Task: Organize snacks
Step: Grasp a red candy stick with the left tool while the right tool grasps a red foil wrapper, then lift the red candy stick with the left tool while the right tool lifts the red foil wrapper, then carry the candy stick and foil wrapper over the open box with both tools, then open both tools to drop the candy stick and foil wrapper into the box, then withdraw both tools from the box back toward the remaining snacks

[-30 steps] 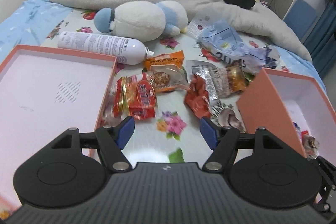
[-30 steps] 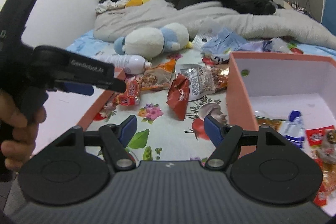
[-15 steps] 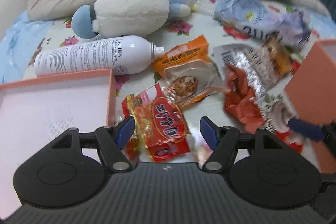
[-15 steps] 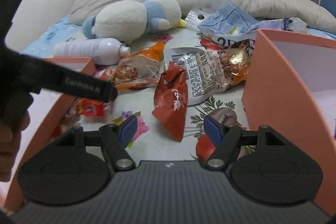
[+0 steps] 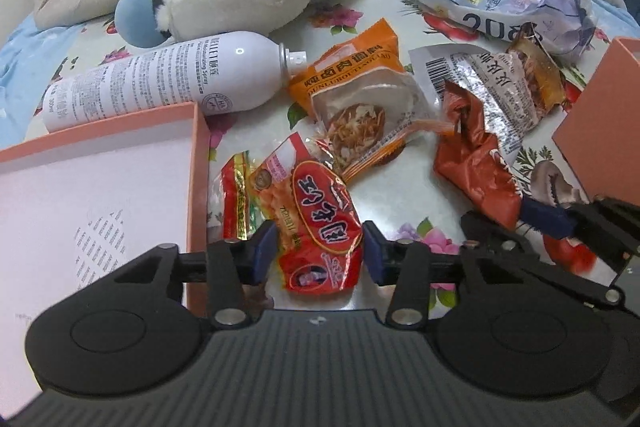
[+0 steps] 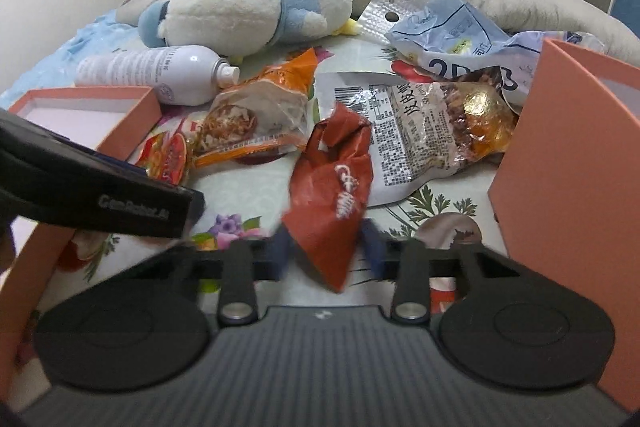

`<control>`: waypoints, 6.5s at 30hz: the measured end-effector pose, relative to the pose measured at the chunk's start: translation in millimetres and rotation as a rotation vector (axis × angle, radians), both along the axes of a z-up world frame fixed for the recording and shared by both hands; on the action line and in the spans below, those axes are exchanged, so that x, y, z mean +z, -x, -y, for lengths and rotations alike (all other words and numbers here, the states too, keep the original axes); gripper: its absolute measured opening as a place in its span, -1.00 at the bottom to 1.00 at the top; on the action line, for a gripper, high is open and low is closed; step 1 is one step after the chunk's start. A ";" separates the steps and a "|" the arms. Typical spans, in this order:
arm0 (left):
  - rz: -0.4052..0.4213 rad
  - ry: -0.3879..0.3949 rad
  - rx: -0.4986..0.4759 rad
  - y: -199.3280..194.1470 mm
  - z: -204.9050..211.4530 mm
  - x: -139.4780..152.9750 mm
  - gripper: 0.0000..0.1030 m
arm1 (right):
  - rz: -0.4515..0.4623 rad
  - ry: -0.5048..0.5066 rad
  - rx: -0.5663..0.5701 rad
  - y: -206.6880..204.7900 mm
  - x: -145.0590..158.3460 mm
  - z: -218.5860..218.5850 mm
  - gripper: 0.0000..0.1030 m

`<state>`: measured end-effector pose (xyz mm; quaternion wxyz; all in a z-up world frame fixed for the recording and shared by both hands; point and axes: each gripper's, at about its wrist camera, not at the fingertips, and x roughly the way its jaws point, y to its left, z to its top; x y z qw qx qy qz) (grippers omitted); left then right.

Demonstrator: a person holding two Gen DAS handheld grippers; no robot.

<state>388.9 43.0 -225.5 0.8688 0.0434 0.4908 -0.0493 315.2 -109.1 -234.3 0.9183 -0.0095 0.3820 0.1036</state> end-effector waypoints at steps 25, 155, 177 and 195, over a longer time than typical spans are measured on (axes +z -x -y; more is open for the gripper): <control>0.141 0.069 0.088 138.5 22.5 78.1 -0.84 | 0.016 0.009 0.036 122.4 53.4 30.7 -0.59; -0.077 0.411 -0.160 107.4 281.9 108.0 -0.51 | -0.104 -0.195 -0.276 126.7 93.8 295.6 -0.05; 0.081 0.408 -0.124 205.9 224.9 172.6 0.16 | 0.017 -0.236 -0.239 202.9 151.3 251.9 -0.05; 0.242 0.388 -0.059 331.5 141.6 210.0 0.16 | 0.137 -0.237 -0.161 290.5 181.1 191.5 -0.05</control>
